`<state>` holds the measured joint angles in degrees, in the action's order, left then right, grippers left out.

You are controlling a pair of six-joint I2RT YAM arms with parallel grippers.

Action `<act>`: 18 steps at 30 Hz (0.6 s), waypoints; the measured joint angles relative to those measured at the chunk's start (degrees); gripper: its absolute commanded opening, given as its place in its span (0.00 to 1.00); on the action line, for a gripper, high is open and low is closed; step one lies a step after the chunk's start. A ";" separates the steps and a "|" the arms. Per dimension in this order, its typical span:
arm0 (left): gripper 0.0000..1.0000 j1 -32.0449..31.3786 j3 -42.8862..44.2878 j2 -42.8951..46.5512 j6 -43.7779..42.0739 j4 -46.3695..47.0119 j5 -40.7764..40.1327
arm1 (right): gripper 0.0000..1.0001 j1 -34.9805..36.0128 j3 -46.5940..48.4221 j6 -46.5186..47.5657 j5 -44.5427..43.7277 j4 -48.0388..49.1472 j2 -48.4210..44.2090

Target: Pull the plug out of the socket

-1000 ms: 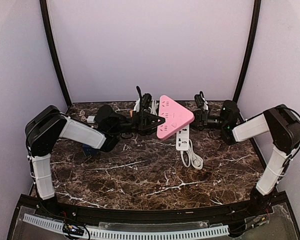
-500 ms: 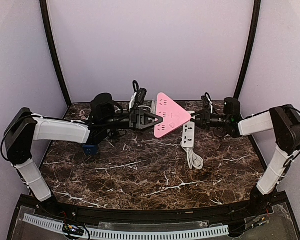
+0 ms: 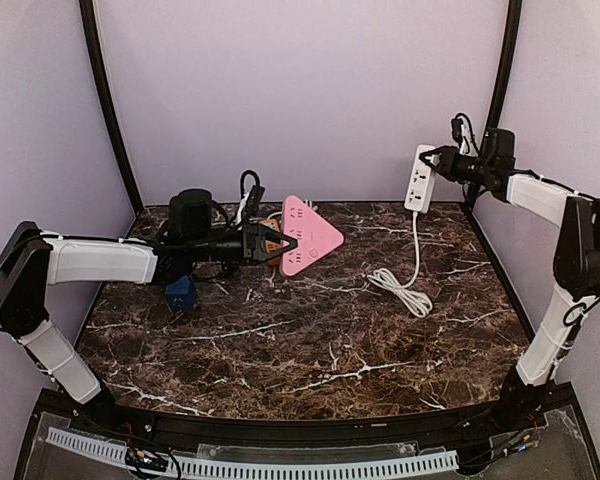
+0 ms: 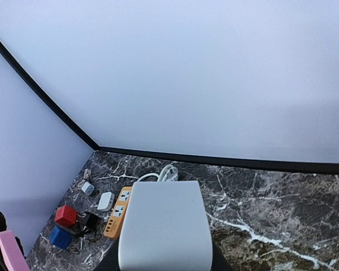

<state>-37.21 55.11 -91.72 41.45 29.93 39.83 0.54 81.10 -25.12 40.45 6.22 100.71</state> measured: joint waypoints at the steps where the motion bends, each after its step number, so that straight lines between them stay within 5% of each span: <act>1: 0.01 0.09 -0.13 0.00 -0.24 -0.26 -0.26 | 0.00 0.46 2.69 1.03 -1.01 -1.42 1.27; 7: 0.01 0.92 -1.60 0.61 -0.59 -1.38 -1.73 | 0.00 5.05 13.03 6.25 -7.26 -8.31 9.14; 18: 0.01 2.14 -2.89 0.98 -0.81 -3.41 -3.58 | 0.01 13.09 13.86 7.85 -7.06 -12.24 21.29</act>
<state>-35.07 52.23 -90.74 40.64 26.52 36.25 13.63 94.96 -17.28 33.39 -6.02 121.99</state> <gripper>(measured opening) 0.276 0.291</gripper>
